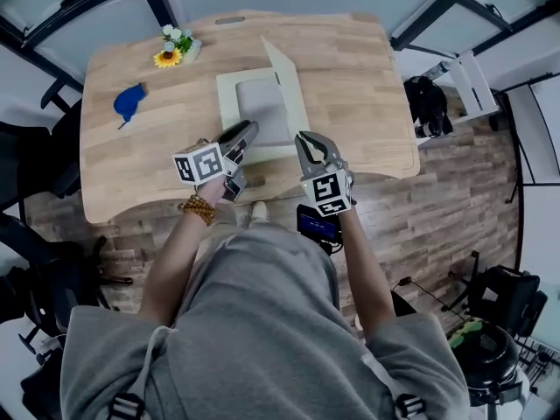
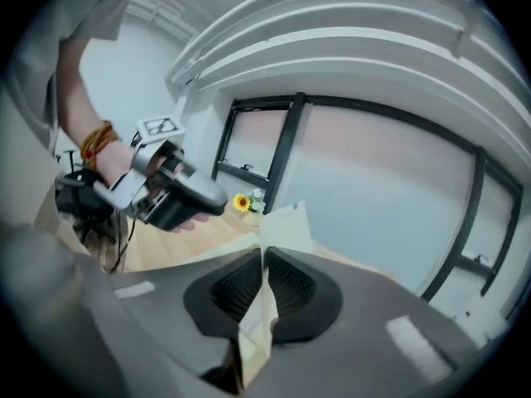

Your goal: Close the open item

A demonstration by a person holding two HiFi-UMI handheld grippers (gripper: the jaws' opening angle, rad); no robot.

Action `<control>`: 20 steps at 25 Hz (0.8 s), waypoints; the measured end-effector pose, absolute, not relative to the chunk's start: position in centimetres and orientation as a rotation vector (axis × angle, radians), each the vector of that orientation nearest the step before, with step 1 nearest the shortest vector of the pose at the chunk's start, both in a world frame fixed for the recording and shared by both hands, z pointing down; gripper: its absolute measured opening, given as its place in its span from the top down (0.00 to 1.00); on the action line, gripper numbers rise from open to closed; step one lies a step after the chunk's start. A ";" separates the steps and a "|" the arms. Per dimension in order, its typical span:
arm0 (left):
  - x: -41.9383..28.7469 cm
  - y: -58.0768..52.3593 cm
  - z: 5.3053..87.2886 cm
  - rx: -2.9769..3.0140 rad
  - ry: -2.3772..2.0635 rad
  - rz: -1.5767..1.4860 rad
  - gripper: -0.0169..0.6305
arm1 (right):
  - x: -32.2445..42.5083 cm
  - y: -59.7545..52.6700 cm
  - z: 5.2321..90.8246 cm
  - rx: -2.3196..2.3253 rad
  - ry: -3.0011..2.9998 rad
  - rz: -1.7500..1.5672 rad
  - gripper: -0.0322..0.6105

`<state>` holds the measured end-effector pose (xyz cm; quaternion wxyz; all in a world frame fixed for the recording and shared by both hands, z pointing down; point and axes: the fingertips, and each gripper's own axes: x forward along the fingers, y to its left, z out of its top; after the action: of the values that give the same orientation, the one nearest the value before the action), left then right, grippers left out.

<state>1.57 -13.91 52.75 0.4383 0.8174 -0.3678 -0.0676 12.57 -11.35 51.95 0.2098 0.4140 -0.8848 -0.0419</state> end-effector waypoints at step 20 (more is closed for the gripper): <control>-5.9 -8.9 71.6 1.916 -1.317 0.575 0.60 | 14.7 -11.9 52.7 1.237 -2.641 0.538 0.92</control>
<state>-5.88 -8.93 71.58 0.3649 0.7448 -0.5120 0.2236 14.66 -11.90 52.73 0.0877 0.4155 -0.8871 0.1808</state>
